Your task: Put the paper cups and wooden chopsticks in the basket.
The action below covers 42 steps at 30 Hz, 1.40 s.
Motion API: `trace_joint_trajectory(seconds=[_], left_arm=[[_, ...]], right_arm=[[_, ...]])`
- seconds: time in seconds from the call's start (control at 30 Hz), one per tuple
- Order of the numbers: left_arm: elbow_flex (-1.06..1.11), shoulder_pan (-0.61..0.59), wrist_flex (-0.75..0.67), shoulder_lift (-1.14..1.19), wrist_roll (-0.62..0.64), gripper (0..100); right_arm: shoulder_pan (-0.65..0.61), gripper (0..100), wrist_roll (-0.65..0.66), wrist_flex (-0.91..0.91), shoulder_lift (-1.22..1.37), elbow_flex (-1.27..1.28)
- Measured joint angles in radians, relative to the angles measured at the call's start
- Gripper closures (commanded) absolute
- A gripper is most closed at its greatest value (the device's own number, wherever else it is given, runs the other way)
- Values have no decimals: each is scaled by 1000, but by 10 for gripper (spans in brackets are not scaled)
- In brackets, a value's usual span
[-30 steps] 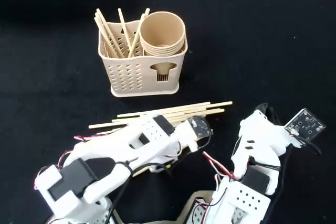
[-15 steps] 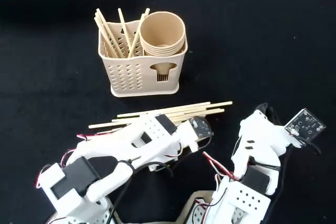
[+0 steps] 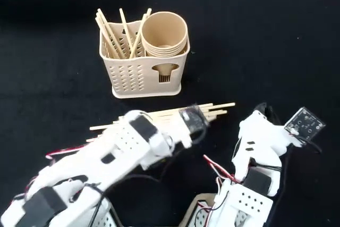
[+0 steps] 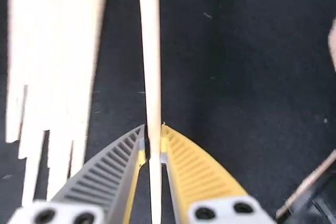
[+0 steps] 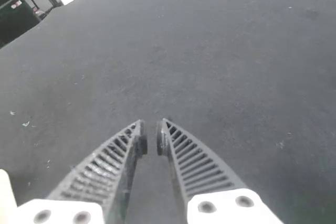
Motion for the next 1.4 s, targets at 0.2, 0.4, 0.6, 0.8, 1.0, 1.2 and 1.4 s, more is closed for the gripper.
trace_joint_trajectory(seconds=[0.2,0.4,0.6,0.8,1.0,1.2,1.4], left_arm=[[3,-101,28,-178,2,970],[20,-183,31,-436,2,970],[20,-213,11,-769,2,970],[61,-241,-207,-1051,-2,970],[209,-354,-654,-1040,-3,970],[262,-361,-1039,-855,21,970],[201,-404,-1158,-582,137,970]], right_arm=[[-3,935,12,-6,0,12],[-3,935,12,-6,0,12],[-3,935,12,-6,0,12],[-3,935,12,-6,0,15],[-3,935,12,-6,0,15],[-3,935,12,-6,0,15],[-3,935,12,-6,0,15]])
